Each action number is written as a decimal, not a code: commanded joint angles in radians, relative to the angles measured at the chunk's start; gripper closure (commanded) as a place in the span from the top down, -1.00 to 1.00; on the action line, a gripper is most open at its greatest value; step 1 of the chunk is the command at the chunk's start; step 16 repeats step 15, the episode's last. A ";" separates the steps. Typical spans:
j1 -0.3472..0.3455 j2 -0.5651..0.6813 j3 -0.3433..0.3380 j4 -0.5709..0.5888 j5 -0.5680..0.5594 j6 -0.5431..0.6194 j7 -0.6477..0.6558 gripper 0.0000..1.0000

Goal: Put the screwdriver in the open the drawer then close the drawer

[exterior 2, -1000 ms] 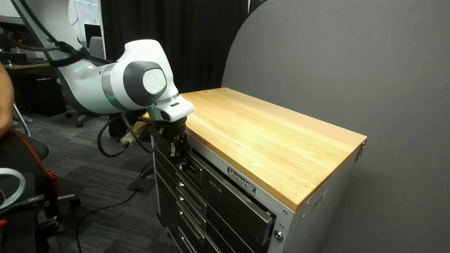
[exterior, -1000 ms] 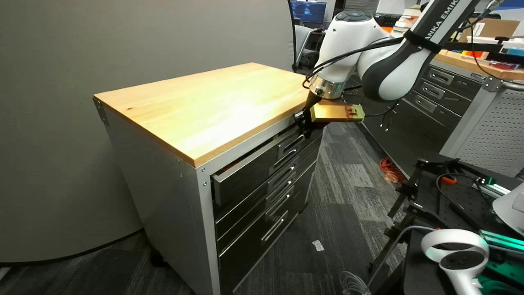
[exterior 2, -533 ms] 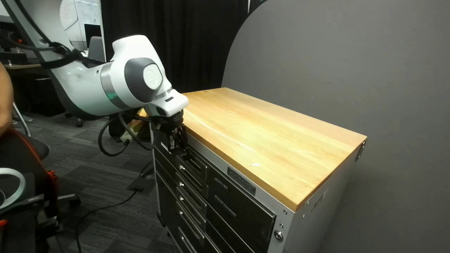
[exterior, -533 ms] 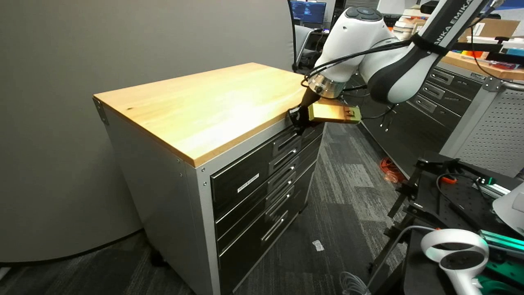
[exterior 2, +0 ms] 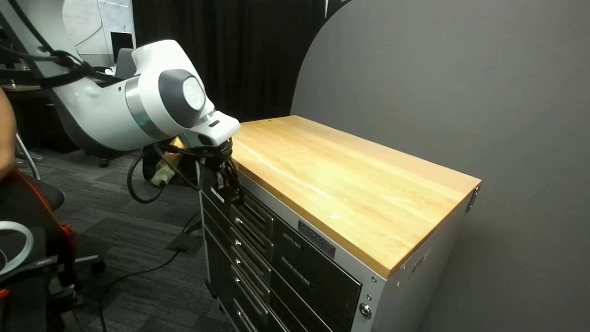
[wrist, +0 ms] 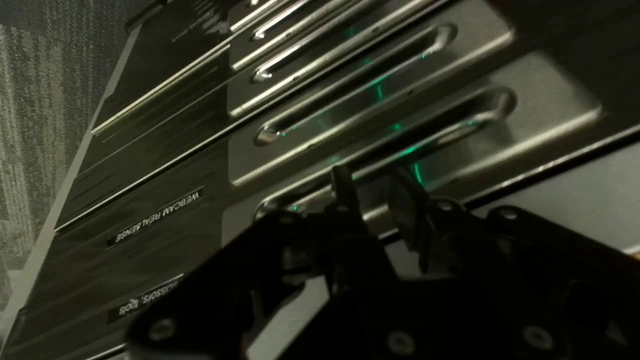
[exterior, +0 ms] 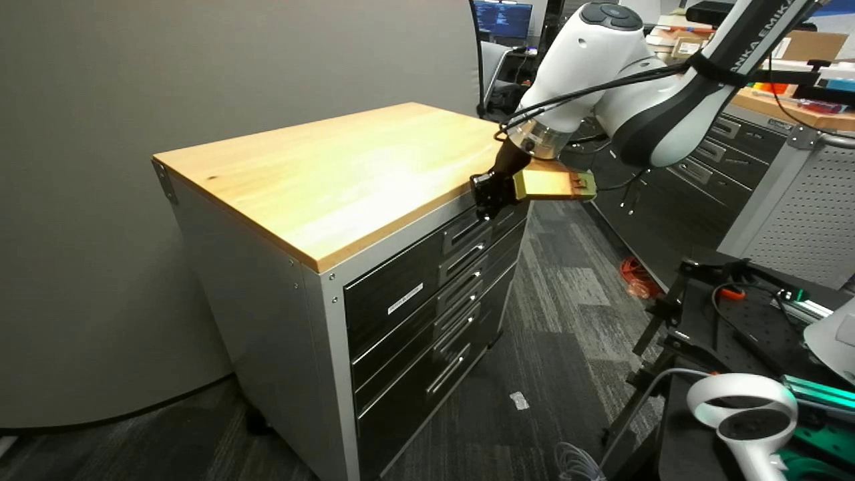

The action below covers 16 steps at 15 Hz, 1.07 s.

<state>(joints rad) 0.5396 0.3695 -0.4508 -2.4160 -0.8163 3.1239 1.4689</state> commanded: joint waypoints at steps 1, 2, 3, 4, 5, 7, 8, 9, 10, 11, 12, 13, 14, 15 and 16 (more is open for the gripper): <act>-0.232 -0.180 0.260 -0.159 0.074 -0.091 -0.260 0.19; -0.306 -0.209 0.347 -0.192 0.101 -0.107 -0.325 0.32; -0.367 -0.229 0.429 -0.223 0.154 -0.138 -0.396 0.50; -0.427 -0.234 0.510 -0.233 0.203 -0.163 -0.466 0.63; -0.484 -0.227 0.591 -0.233 0.262 -0.187 -0.540 0.76; -0.594 -0.203 0.751 -0.205 0.381 -0.258 -0.686 1.00; -0.653 -0.192 0.832 -0.178 0.438 -0.318 -0.762 1.00; -0.717 -0.191 0.914 -0.144 0.495 -0.396 -0.836 1.00; -0.763 -0.208 0.968 -0.113 0.584 -0.470 -0.911 1.00; -0.674 -0.190 0.871 -0.170 0.486 -0.366 -0.783 1.00; -0.565 -0.208 0.781 -0.148 0.606 -0.407 -0.891 1.00; -0.580 -0.210 0.796 -0.129 0.624 -0.431 -0.916 1.00; -0.587 -0.211 0.801 -0.120 0.629 -0.442 -0.927 1.00; -0.590 -0.211 0.800 -0.119 0.630 -0.444 -0.930 1.00; -0.590 -0.211 0.800 -0.119 0.630 -0.444 -0.930 1.00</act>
